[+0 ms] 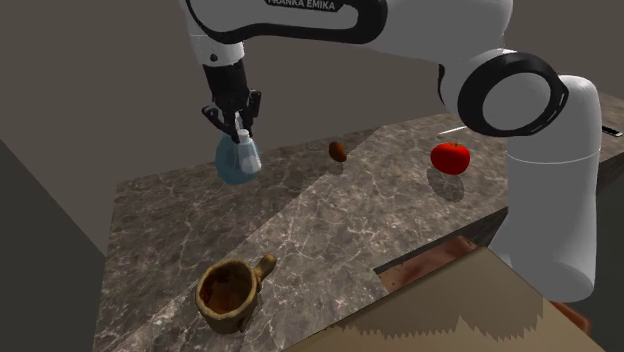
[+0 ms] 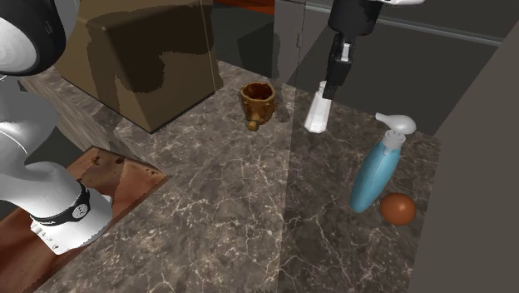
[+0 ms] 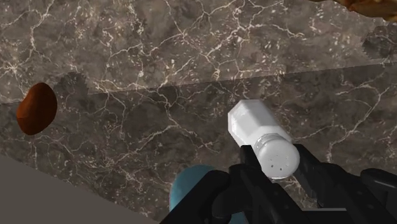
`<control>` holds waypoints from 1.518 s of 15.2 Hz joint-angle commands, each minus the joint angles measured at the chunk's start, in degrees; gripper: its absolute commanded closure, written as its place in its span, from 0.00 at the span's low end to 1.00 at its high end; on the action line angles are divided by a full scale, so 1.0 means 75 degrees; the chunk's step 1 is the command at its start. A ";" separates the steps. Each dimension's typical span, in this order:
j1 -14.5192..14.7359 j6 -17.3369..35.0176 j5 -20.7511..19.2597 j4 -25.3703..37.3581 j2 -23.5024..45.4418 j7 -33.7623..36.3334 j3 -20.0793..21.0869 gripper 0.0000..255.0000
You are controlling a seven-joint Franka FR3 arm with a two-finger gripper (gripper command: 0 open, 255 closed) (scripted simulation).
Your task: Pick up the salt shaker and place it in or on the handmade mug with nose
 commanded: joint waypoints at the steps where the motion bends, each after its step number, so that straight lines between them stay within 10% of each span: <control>1: 0.0098 -0.0322 -0.0055 0.0496 0.0175 -0.0011 -0.0012 1.00; 23: 0.1658 -0.0120 0.0577 -0.1517 -0.1580 0.2891 0.1031 1.00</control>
